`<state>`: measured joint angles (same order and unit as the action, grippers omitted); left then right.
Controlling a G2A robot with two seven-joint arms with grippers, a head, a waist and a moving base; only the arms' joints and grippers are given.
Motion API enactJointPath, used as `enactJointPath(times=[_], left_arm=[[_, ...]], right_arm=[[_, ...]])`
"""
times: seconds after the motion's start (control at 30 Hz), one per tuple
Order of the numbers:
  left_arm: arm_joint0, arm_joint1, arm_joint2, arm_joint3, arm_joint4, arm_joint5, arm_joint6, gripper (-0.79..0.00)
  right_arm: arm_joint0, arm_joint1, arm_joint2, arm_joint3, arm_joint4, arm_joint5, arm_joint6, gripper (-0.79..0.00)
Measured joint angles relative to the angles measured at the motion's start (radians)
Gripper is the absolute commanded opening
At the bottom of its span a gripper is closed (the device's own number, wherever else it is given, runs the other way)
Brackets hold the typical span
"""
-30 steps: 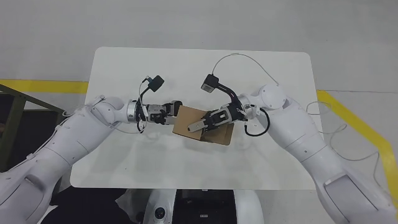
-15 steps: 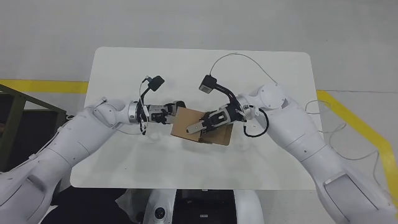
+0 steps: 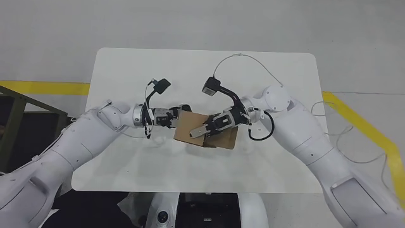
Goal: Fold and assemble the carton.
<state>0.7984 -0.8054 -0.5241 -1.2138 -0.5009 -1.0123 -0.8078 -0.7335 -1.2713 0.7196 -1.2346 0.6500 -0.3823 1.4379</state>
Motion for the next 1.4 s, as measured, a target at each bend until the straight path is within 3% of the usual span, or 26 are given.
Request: enactJointPath(times=[0.33, 0.5, 0.63, 0.73, 0.9, 1.03, 1.17, 1.27, 1.4], left_arm=[[0.034, 0.032, -0.092, 0.018, 0.013, 0.000, 0.000, 0.000], [0.074, 0.044, -0.192, -0.035, 0.065, 0.000, 0.006, 0.000], [0.137, 0.047, -0.306, -0.098, 0.187, 0.000, 0.081, 0.000], [0.190, 0.045, -0.393, -0.143, 0.326, 0.000, 0.178, 0.000], [0.277, 0.039, -0.508, -0.227, 0.703, 0.000, 0.465, 0.000], [0.326, 0.039, -0.531, -0.240, 1.057, 0.000, 0.778, 0.000], [0.336, 0.043, -0.502, -0.198, 1.434, 0.000, 1.093, 0.000], [0.335, 0.043, -0.502, -0.198, 1.533, 0.000, 1.130, 0.000], [0.335, 0.043, -0.503, -0.199, 1.431, 0.000, 1.087, 0.000]], right_arm=[[0.004, 0.009, -0.001, 0.015, -0.004, 0.017, 0.017, -0.785], [0.025, 0.011, -0.012, 0.046, 0.001, 0.056, 0.056, -0.785], [0.052, 0.013, -0.022, 0.075, -0.003, 0.093, 0.093, -0.785], [0.077, 0.015, -0.043, 0.109, -0.008, 0.099, 0.099, -0.785], [0.129, 0.014, -0.110, 0.181, 0.017, 0.098, 0.098, -0.785], [0.159, 0.005, -0.144, 0.236, 0.049, 0.098, 0.098, -0.785], [0.178, -0.001, -0.153, 0.257, 0.052, 0.093, 0.093, -0.785], [0.180, -0.001, -0.154, 0.258, 0.046, 0.092, 0.093, -0.785], [0.180, -0.001, -0.154, 0.258, 0.047, 0.092, 0.093, -0.785]])
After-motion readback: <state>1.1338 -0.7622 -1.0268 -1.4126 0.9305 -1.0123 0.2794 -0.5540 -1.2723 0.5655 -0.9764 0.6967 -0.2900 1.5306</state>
